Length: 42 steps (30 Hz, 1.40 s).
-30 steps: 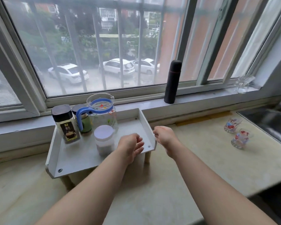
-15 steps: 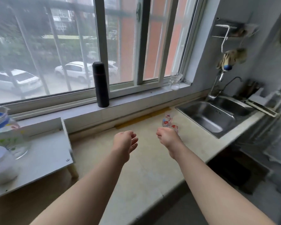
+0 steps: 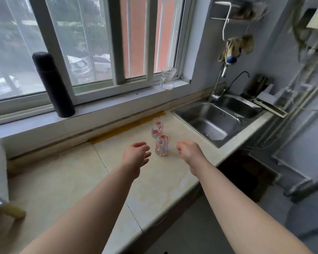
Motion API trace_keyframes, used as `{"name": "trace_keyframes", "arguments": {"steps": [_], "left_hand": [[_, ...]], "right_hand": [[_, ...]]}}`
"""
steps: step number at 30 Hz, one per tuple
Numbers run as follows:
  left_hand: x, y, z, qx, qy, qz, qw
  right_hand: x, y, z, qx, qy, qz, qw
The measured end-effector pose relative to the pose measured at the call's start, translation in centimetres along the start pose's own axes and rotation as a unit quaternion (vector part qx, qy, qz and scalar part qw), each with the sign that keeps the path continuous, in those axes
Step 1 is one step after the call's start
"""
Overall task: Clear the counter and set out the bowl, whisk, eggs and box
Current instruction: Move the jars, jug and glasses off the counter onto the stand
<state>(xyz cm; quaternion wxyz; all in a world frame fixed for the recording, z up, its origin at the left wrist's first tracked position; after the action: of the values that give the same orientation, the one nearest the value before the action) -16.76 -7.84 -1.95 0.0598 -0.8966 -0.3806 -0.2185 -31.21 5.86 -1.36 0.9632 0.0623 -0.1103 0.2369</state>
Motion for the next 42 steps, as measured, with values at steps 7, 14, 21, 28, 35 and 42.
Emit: {"name": "trace_keyframes", "arguments": {"steps": [7, 14, 21, 28, 35, 42], "left_hand": [[-5.8, -2.8, -0.1, -0.111, -0.026, 0.005, 0.994], [-12.9, -6.2, 0.5, -0.194, -0.020, 0.020, 0.981], [-17.4, -8.5, 1.4, -0.196, -0.004, 0.046, 0.980], [-19.2, -9.3, 2.0, -0.239, -0.030, 0.029, 0.970], [-18.9, -5.8, 3.0, -0.178, 0.001, -0.087, 0.980], [-17.0, -1.2, 3.5, -0.096, 0.034, -0.199, 0.975]], "right_hand": [[-5.6, 0.0, -1.5, 0.034, -0.044, -0.022, 0.998], [-12.6, 0.0, -2.8, 0.045, -0.083, -0.026, 0.995], [-17.6, -0.2, -4.5, 0.028, -0.110, -0.012, 0.994], [-21.5, -2.2, -3.2, 0.086, -0.088, 0.032, 0.992], [-24.5, -6.1, -2.2, 0.126, -0.068, 0.112, 0.983], [-25.9, -10.2, -2.3, 0.153, -0.047, 0.179, 0.971]]}}
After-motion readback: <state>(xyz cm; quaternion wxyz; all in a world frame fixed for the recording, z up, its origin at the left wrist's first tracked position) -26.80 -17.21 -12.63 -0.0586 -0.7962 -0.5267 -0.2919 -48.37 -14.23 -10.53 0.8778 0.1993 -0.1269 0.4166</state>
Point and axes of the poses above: each hand's wrist, its own x-axis away from the middle knuckle, its own y-axis out of the back of the hand, z = x × y, the point moved 9 cm from there along -x, towards the middle knuckle, and after that the axes turned 12 degrees about -x, right-handed, at the moved point
